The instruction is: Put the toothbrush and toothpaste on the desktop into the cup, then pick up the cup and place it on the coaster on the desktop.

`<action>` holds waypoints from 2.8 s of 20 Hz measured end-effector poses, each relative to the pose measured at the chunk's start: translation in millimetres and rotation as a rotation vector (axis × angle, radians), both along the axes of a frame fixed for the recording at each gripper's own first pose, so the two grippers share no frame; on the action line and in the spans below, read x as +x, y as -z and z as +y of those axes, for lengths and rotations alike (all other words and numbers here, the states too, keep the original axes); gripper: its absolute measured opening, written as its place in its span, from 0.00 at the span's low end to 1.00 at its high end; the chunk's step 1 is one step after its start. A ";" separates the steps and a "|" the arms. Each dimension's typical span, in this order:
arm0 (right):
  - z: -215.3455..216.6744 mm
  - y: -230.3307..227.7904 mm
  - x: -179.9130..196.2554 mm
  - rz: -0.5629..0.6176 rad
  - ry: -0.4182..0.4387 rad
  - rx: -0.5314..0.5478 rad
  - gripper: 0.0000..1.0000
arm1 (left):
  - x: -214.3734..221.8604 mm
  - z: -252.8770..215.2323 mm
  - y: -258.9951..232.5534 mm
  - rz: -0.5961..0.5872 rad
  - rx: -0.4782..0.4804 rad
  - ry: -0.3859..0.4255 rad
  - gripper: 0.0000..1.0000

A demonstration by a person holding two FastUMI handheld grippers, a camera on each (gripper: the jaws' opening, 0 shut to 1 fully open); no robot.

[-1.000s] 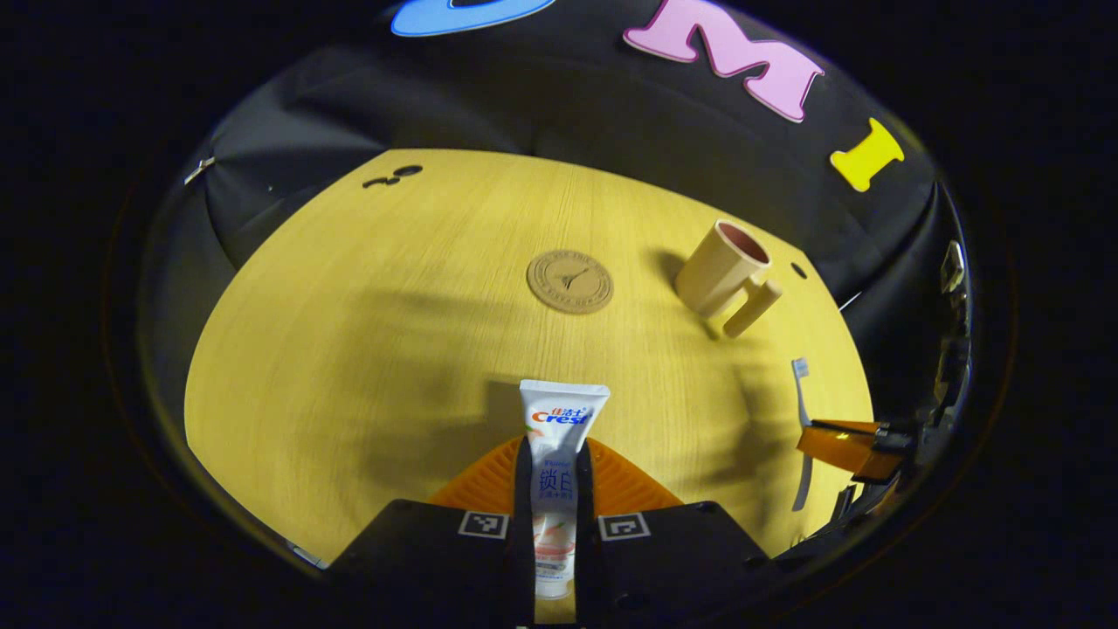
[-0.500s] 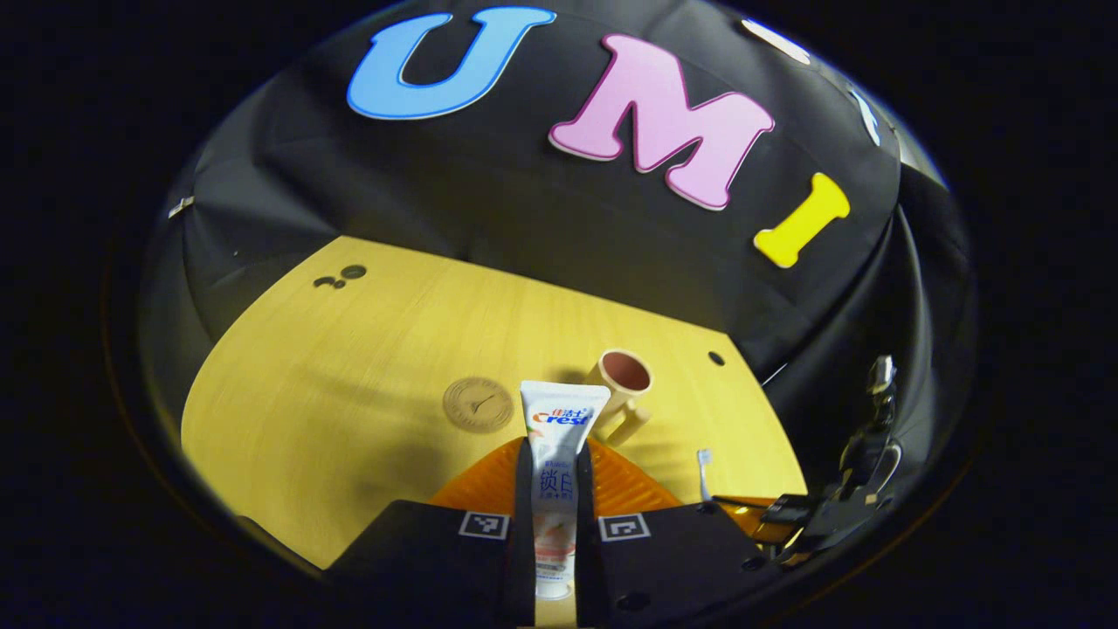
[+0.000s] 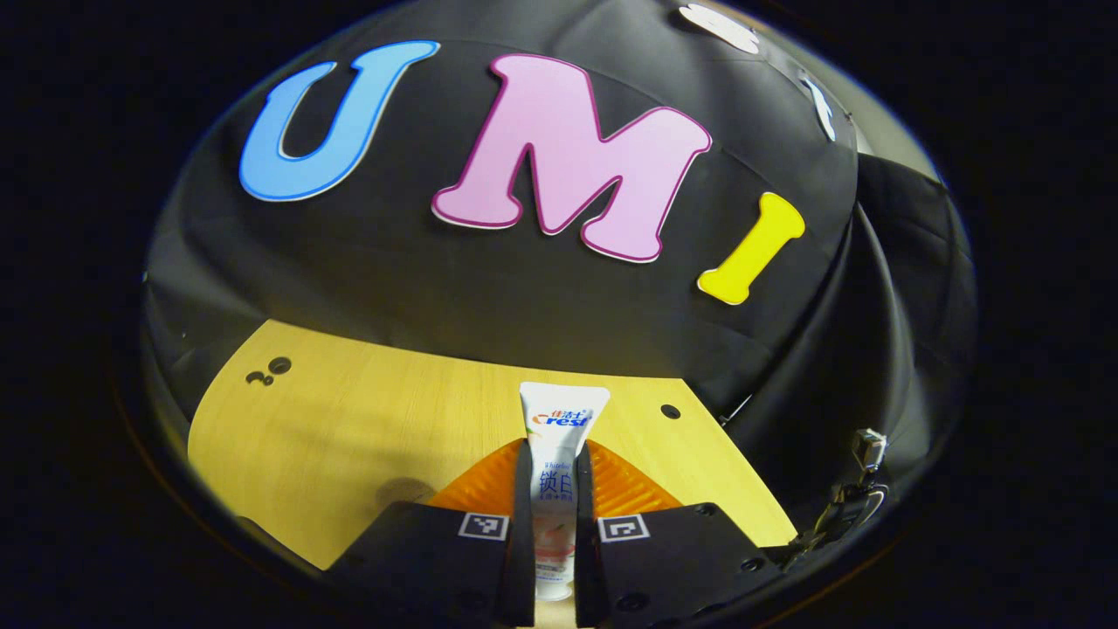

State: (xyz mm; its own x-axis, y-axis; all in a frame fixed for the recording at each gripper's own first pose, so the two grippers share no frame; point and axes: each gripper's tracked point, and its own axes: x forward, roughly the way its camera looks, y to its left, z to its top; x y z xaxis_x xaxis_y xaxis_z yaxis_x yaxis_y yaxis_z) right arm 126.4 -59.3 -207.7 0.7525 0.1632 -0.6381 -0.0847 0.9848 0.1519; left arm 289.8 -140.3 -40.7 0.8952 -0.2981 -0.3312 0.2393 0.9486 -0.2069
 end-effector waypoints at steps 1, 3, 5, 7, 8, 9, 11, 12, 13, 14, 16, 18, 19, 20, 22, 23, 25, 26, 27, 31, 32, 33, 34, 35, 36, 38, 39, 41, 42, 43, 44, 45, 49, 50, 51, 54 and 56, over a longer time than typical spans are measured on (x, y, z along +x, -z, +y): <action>0.0 -2.5 3.0 -0.001 0.002 0.011 0.05 | 11.1 -8.6 -2.2 -0.010 -0.006 0.014 0.23; -2.4 -6.4 4.7 -0.001 0.005 0.030 0.05 | 36.3 -22.6 -4.2 -0.033 -0.012 0.032 0.23; -4.8 -6.7 8.4 0.015 0.004 0.049 0.05 | 59.3 -30.3 -4.9 -0.062 -0.006 0.050 0.23; -11.0 -5.9 10.7 0.034 0.008 0.062 0.05 | 79.9 -41.1 1.5 -0.083 -0.015 0.081 0.23; -15.3 -6.8 12.8 0.030 0.009 0.051 0.05 | 88.7 -44.1 7.7 -0.087 -0.022 0.091 0.23; -19.7 -5.9 14.9 0.028 0.005 0.033 0.05 | 96.5 -45.6 13.8 -0.096 -0.031 0.099 0.23; -28.1 -1.1 20.1 0.034 0.002 0.014 0.05 | 115.0 -46.1 23.7 -0.131 -0.051 0.101 0.23; -28.5 2.9 20.8 0.042 -0.001 0.011 0.05 | 122.1 -45.6 26.9 -0.150 -0.062 0.103 0.23; -28.8 5.4 22.6 0.045 -0.005 0.006 0.05 | 127.0 -45.4 31.4 -0.170 -0.072 0.108 0.23; -27.9 7.1 24.3 0.046 -0.011 0.003 0.05 | 132.5 -46.4 34.6 -0.194 -0.080 0.116 0.23; -20.7 11.5 30.8 0.030 -0.030 -0.001 0.05 | 135.2 -49.4 48.1 -0.237 -0.087 0.140 0.23; -15.7 21.9 36.0 0.028 -0.058 -0.024 0.05 | 131.4 -51.4 70.1 -0.252 -0.078 0.165 0.23; -12.4 24.5 39.6 0.026 -0.065 -0.019 0.05 | 130.0 -51.5 82.4 -0.256 -0.076 0.169 0.23; -9.5 28.9 40.7 0.028 -0.066 -0.013 0.05 | 129.8 -53.0 93.3 -0.252 -0.074 0.169 0.23; -5.8 33.1 43.0 0.027 -0.063 -0.009 0.05 | 126.2 -54.5 113.3 -0.243 -0.067 0.171 0.23; -4.5 33.7 45.0 0.022 -0.061 -0.006 0.05 | 126.5 -52.8 118.4 -0.244 -0.055 0.168 0.25; -2.7 34.3 47.1 0.011 -0.063 -0.014 0.05 | 127.3 -48.8 129.5 -0.241 -0.035 0.150 0.29; -2.7 32.8 47.7 0.001 -0.064 -0.022 0.05 | 123.4 -46.0 135.4 -0.231 -0.033 0.152 0.36; -2.8 31.2 50.1 -0.013 -0.063 -0.026 0.05 | 122.1 -44.3 134.1 -0.236 -0.032 0.140 0.28; -0.9 21.8 60.2 -0.043 -0.032 0.007 0.05 | 112.8 -34.3 113.4 -0.268 -0.028 0.111 0.77; -1.4 18.1 61.1 -0.055 -0.021 0.022 0.05 | 107.3 -28.2 103.6 -0.281 -0.027 0.097 0.92; -1.0 12.6 63.3 -0.070 -0.014 0.033 0.05 | 100.7 -21.0 93.1 -0.301 -0.029 0.078 0.97; 0.2 5.2 68.1 -0.087 -0.009 0.041 0.05 | 94.3 -12.9 82.5 -0.318 -0.031 0.057 0.98; 2.0 -2.3 74.2 -0.107 -0.006 0.046 0.05 | 86.2 -4.5 71.7 -0.335 -0.032 0.037 0.98; 5.0 -10.0 81.6 -0.127 -0.005 0.052 0.05 | 77.7 4.9 61.6 -0.350 -0.037 0.016 0.98; 11.5 -26.7 95.0 -0.171 -0.009 0.067 0.05 | 57.3 25.2 44.8 -0.366 -0.053 -0.026 0.98; 15.1 -35.8 103.2 -0.194 -0.012 0.075 0.05 | 48.7 35.2 41.1 -0.370 -0.062 -0.042 0.97; 22.7 -53.6 117.3 -0.242 -0.020 0.095 0.05 | 30.7 56.0 37.1 -0.357 -0.088 -0.083 0.97; 27.9 -64.4 126.3 -0.271 -0.022 0.105 0.05 | 23.9 64.8 32.5 -0.358 -0.104 -0.102 0.97; 32.7 -73.9 135.5 -0.302 -0.026 0.117 0.05 | 15.3 74.0 31.4 -0.361 -0.121 -0.118 0.97; 39.9 -85.4 143.5 -0.346 -0.042 0.141 0.05 | 8.9 81.9 31.2 -0.357 -0.143 -0.126 0.97; 44.2 -94.5 152.2 -0.395 -0.051 0.153 0.05 | 0.4 83.6 34.3 -0.330 -0.177 -0.121 0.97; 52.4 -110.4 185.0 -0.536 -0.031 0.187 0.05 | -32.2 104.4 33.5 -0.315 -0.300 -0.161 0.97; 55.8 -107.5 190.4 -0.554 -0.030 0.186 0.05 | -39.3 110.2 34.6 -0.316 -0.305 -0.171 0.97; 57.0 -105.5 197.2 -0.572 -0.030 0.176 0.05 | -41.3 112.4 36.4 -0.318 -0.304 -0.176 0.98; 62.8 -104.3 212.2 -0.626 -0.037 0.159 0.05 | -59.7 123.5 38.2 -0.326 -0.291 -0.196 0.98; 67.5 -97.5 219.9 -0.639 -0.045 0.151 0.05 | -60.4 131.7 47.5 -0.322 -0.286 -0.207 0.97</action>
